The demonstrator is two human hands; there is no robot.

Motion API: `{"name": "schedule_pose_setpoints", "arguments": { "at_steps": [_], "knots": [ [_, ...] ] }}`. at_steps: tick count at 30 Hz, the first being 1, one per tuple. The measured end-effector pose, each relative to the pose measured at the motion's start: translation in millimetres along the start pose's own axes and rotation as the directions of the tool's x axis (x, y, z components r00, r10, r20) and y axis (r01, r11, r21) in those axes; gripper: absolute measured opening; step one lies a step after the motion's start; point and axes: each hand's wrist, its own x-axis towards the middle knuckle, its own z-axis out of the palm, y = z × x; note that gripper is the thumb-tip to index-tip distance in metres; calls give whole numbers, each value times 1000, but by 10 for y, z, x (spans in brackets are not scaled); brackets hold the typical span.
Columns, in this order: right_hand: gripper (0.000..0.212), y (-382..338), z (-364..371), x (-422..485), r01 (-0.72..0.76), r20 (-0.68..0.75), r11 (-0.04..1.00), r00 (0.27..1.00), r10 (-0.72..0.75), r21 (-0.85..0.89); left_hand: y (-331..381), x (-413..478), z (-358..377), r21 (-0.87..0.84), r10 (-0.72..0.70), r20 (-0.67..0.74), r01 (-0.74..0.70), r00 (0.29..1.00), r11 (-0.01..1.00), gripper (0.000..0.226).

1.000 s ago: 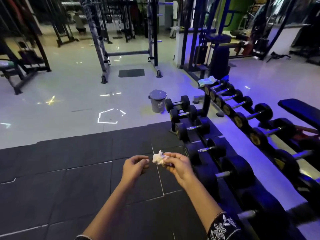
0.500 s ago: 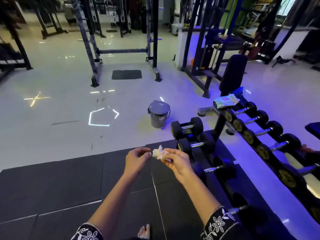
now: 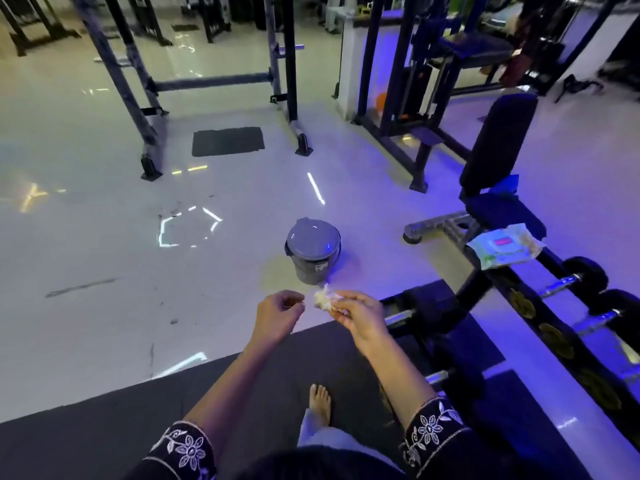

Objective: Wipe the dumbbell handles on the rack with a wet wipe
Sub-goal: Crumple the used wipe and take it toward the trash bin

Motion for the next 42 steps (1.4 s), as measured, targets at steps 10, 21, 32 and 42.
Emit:
{"name": "schedule_pose_setpoints", "arguments": {
  "at_steps": [10,21,32,42],
  "knots": [
    [19,-1014,794,2335,-76,-99,995,993,70,-58,456,2549,-163,27,-69,17,68,997,997,17],
    [17,-1592,1464,4038,-91,-215,995,973,80,-43,714,4861,-95,26,-70,184,67,980,997,19],
    [27,-1847,1651,4945,-107,-232,994,968,95,-39,720,5720,-55,90,-102,156,89,982,992,24],
    [20,-1536,1659,5638,-290,-272,950,929,250,-119,603,6092,119,130,-212,174,191,962,973,21]
  ]
}}
